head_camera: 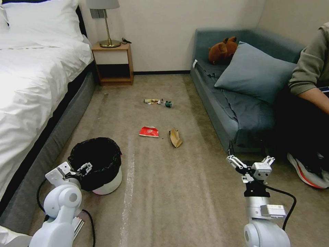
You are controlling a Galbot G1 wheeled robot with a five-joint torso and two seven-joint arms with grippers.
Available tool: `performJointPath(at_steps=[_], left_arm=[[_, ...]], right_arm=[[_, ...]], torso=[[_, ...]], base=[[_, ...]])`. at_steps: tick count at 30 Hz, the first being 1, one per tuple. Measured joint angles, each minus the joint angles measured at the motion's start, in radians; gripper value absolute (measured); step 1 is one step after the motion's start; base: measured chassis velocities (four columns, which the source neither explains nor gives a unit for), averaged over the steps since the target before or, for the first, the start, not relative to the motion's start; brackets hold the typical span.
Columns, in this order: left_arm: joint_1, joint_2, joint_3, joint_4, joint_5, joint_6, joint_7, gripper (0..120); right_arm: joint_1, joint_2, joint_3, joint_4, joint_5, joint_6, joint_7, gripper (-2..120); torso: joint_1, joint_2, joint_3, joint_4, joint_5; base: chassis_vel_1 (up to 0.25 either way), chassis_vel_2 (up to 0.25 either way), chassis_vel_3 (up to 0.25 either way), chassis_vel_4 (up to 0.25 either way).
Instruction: Pick up the trash bin, then pick up the garbage on the floor and place it into the trash bin.
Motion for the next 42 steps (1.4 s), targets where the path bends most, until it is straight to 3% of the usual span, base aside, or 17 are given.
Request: performJointPath(at_steps=[6, 14, 17, 30, 33, 36, 39, 42], left_arm=[[-0.058, -0.009, -0.007, 0.068, 0.002, -0.034, -0.003, 100], [-0.099, -0.018, 0.002, 0.164, -0.021, -0.029, -0.020, 98], [-0.111, -0.018, 0.000, 0.191, -0.032, -0.040, -0.017, 95], [-0.084, -0.015, 0.004, 0.184, -0.037, -0.053, 0.005, 50], [-0.069, -0.013, 0.002, 0.173, -0.037, -0.053, 0.012, 35], [-0.057, -0.011, 0.000, 0.166, -0.037, -0.053, 0.015, 26], [-0.056, -0.011, 0.000, 0.165, -0.037, -0.053, 0.016, 24], [-0.051, -0.011, -0.001, 0.163, -0.037, -0.053, 0.018, 8]], right_arm=[[-0.001, 0.008, -0.005, -0.022, -0.013, 0.022, -0.005, 100], [-0.013, 0.014, -0.011, -0.016, -0.017, 0.028, -0.006, 100], [-0.018, 0.013, -0.006, -0.014, -0.015, 0.031, -0.008, 100], [-0.035, 0.024, -0.001, -0.031, 0.010, 0.081, -0.066, 100], [-0.028, 0.024, -0.001, -0.036, 0.036, 0.106, -0.098, 100], [-0.023, 0.028, -0.001, -0.037, 0.037, 0.120, -0.102, 100], [-0.022, 0.028, -0.001, -0.037, 0.035, 0.121, -0.101, 100], [-0.016, 0.030, 0.003, -0.040, 0.021, 0.129, -0.092, 100]], torso=[[0.000, 0.000, 0.000, -0.0002, 0.0001], [0.000, 0.000, 0.000, -0.0001, -0.0001], [0.000, 0.000, 0.000, 0.0001, 0.0015], [0.000, 0.000, 0.000, 0.0001, 0.0003], [0.000, 0.000, 0.000, 0.0000, 0.0000], [0.000, 0.000, 0.000, 0.0001, 0.0000], [0.000, 0.000, 0.000, 0.0000, -0.0001], [0.000, 0.000, 0.000, 0.0001, -0.0001]], base=[[0.000, 0.000, 0.000, 0.000], [0.000, 0.000, 0.000, 0.000], [0.000, 0.000, 0.000, 0.000], [0.000, 0.000, 0.000, 0.000], [0.000, 0.000, 0.000, 0.000], [0.000, 0.000, 0.000, 0.000], [0.000, 0.000, 0.000, 0.000], [0.000, 0.000, 0.000, 0.000]])
